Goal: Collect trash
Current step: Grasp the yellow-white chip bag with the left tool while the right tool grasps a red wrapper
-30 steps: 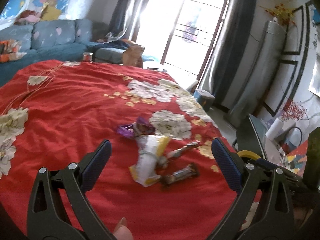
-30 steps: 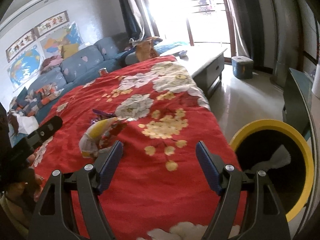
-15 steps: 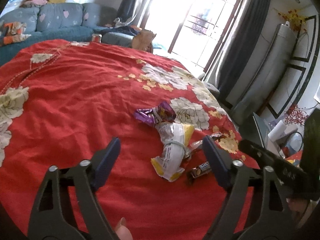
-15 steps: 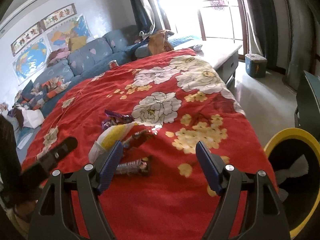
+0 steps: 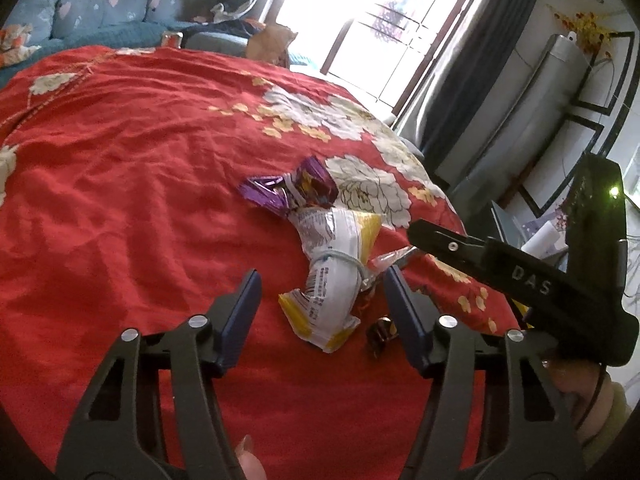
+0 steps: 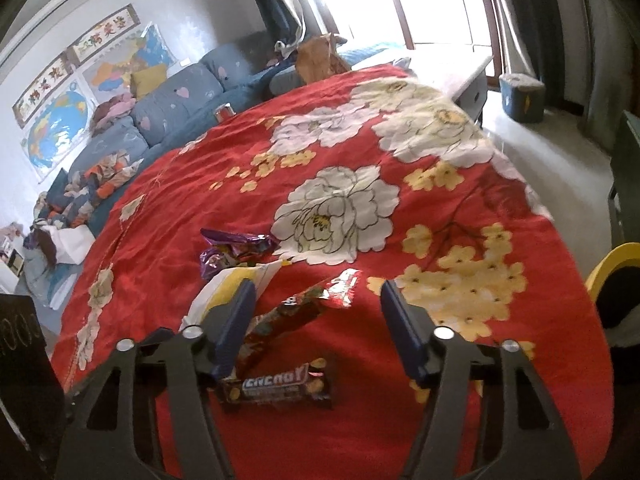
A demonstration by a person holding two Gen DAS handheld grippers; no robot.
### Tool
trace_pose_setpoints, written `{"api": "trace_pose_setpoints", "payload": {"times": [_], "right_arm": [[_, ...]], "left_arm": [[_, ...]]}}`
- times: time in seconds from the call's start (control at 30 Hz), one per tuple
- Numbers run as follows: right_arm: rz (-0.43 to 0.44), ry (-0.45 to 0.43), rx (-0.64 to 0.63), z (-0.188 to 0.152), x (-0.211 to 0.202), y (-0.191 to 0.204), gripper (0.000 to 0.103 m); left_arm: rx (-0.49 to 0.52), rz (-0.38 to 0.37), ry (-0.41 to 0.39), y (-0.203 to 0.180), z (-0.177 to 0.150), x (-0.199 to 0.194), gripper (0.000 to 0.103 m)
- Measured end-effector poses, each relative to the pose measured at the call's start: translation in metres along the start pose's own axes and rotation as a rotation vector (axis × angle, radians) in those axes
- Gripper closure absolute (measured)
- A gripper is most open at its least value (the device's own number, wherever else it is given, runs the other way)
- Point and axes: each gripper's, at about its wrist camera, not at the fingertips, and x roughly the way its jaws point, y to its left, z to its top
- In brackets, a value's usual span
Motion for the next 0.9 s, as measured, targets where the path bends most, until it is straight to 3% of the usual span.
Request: {"api": "trace_pose_setpoints", "payload": {"times": [0.07,0.2,0.43,0.9], "right_arm": [[0.013,0.015,0.003,-0.001,0.003,0.001,0.069],[0.015,0.01,-0.009,-0.004,0.001,0.003,0.083],[0.013,-0.031,-0.02,-0.007,-0.017,0.003,0.085],[0.004,-0.138,0.038,-0.016,-0.065,-0.015,0.088]], "left_arm": [[-0.003,-0.004,0.026,0.001,-0.001,0.005,0.059],[-0.014,-0.013,0.041,0.003,-0.002,0.008,0.065],[0.029,-0.032,0.029,-0.005,-0.003,0.003,0.081],[0.068,-0.066,-0.035,-0.025,0.0,-0.02,0.084]]}}
